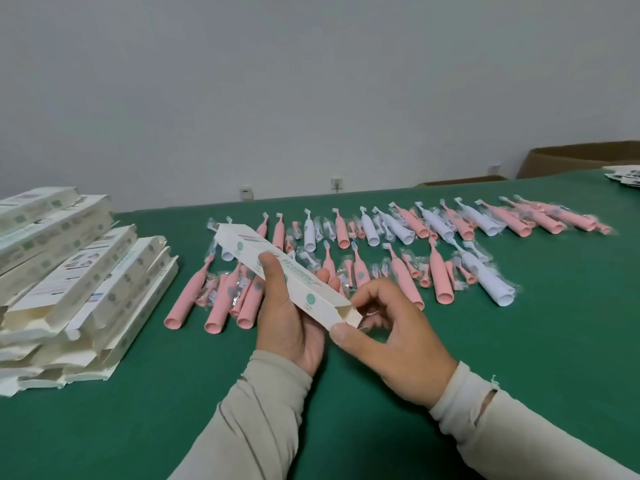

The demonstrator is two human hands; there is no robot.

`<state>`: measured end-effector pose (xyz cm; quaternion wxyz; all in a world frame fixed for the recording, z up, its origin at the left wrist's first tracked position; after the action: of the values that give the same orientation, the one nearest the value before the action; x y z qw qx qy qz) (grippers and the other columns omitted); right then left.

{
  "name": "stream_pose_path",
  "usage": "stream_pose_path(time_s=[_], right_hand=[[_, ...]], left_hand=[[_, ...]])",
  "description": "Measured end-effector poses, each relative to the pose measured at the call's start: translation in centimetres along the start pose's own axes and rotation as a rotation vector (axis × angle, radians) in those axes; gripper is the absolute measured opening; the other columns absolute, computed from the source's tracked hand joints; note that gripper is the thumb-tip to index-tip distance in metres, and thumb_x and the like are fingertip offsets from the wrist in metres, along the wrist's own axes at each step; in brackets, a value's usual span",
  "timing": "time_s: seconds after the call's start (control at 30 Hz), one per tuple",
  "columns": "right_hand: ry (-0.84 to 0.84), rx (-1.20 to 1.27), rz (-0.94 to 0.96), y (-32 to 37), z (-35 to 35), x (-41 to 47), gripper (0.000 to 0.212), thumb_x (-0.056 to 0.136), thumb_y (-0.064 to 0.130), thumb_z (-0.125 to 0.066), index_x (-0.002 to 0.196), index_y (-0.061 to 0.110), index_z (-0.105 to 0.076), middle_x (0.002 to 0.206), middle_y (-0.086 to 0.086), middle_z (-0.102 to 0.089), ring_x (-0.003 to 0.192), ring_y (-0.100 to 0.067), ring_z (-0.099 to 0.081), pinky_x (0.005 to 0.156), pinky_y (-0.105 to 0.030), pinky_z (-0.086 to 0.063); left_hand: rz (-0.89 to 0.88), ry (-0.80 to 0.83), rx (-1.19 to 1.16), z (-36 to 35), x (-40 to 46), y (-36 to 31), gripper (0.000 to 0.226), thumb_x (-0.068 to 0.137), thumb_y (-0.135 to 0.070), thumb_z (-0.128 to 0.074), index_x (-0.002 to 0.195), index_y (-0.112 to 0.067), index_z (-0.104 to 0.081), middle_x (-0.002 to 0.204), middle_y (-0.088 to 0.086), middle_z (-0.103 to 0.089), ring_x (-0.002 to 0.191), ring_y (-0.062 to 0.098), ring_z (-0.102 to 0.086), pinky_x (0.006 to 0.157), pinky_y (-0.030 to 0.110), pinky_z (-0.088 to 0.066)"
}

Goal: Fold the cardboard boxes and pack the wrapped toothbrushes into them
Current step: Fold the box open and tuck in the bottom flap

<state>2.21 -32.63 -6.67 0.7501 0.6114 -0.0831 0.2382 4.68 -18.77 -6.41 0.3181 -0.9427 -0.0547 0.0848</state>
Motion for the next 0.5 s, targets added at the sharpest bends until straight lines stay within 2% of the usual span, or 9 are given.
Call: stream_pose_path(time_s=[0.07, 0.13, 0.23, 0.3, 0.37, 0.43, 0.5], right_hand=[[-0.09, -0.072, -0.011, 0.0, 0.2, 0.2, 0.031, 0.067, 0.05, -0.072, 0.088, 0.033, -0.057, 0.086, 0.021, -0.062, 0.07, -0.001, -0.052, 0.068, -0.014, -0.045], [-0.154, -0.102, -0.032, 0.0, 0.5, 0.3, 0.031, 0.067, 0.051, -0.071, 0.087, 0.031, -0.059, 0.084, 0.02, -0.061, 0.07, -0.002, -0.05, 0.069, -0.017, -0.047], [-0.18, -0.121, -0.036, -0.1, 0.4, 0.2, 0.027, 0.07, 0.043, -0.078, 0.086, 0.03, -0.061, 0.082, 0.019, -0.061, 0.073, -0.004, -0.054, 0.07, -0.019, -0.048], [-0.192, -0.103, -0.044, -0.1, 0.2, 0.2, 0.025, 0.073, 0.031, -0.083, 0.086, 0.029, -0.062, 0.083, 0.017, -0.064, 0.074, -0.005, -0.058, 0.071, -0.02, -0.049], [-0.214, -0.009, -0.082, -0.2, -0.1, 0.2, 0.026, 0.074, 0.021, -0.085, 0.086, 0.026, -0.063, 0.084, 0.014, -0.068, 0.074, -0.004, -0.061, 0.07, -0.019, -0.051], [-0.222, 0.139, -0.135, -0.4, -0.7, 0.1, 0.026, 0.074, 0.011, -0.085, 0.086, 0.02, -0.064, 0.083, 0.009, -0.071, 0.072, -0.004, -0.063, 0.068, -0.017, -0.051], [-0.206, 0.167, -0.142, -0.5, -1.6, -0.1, 0.025, 0.075, 0.009, -0.084, 0.085, 0.02, -0.064, 0.079, 0.011, -0.07, 0.07, -0.003, -0.062, 0.067, -0.015, -0.05]], left_hand=[[-0.009, -0.003, -0.03, 0.1, 0.2, 0.4, 0.089, 0.066, -0.07, -0.064, 0.141, -0.026, -0.045, 0.133, 0.017, -0.059, 0.119, 0.032, -0.063, 0.101, 0.052, -0.051], [-0.018, -0.021, -0.056, 0.1, 0.2, 0.6, 0.081, 0.067, -0.067, -0.066, 0.132, -0.022, -0.052, 0.127, 0.02, -0.061, 0.113, 0.032, -0.066, 0.094, 0.048, -0.056], [-0.007, -0.015, -0.071, 0.0, -0.1, 1.1, 0.097, 0.06, -0.06, -0.073, 0.14, -0.012, -0.046, 0.118, 0.021, -0.067, 0.098, 0.024, -0.073, 0.075, 0.037, -0.06], [0.005, 0.028, -0.054, -0.2, -0.3, 1.7, 0.096, 0.061, -0.055, -0.074, 0.139, -0.007, -0.045, 0.104, 0.017, -0.074, 0.094, 0.022, -0.074, 0.071, 0.035, -0.06], [0.005, 0.047, -0.037, -0.3, -0.5, 1.9, 0.094, 0.064, -0.056, -0.071, 0.14, -0.008, -0.043, 0.105, 0.016, -0.074, 0.097, 0.022, -0.074, 0.076, 0.04, -0.06], [0.006, 0.05, -0.014, -0.2, -0.3, 1.7, 0.101, 0.064, -0.059, -0.07, 0.145, -0.007, -0.039, 0.121, 0.019, -0.068, 0.105, 0.024, -0.071, 0.084, 0.044, -0.059], [0.033, 0.059, 0.013, 0.1, -0.2, 1.6, 0.103, 0.064, -0.062, -0.07, 0.146, -0.007, -0.04, 0.13, 0.019, -0.064, 0.112, 0.028, -0.068, 0.086, 0.045, -0.058]])
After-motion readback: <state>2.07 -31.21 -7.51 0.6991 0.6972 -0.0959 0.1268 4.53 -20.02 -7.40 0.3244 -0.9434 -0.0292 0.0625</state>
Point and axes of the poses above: each hand's wrist, its own x-axis towards the middle knuckle, its own z-axis out of the back of the hand, y = z × x, the point moved 2 cm from there along x, towards the middle knuckle
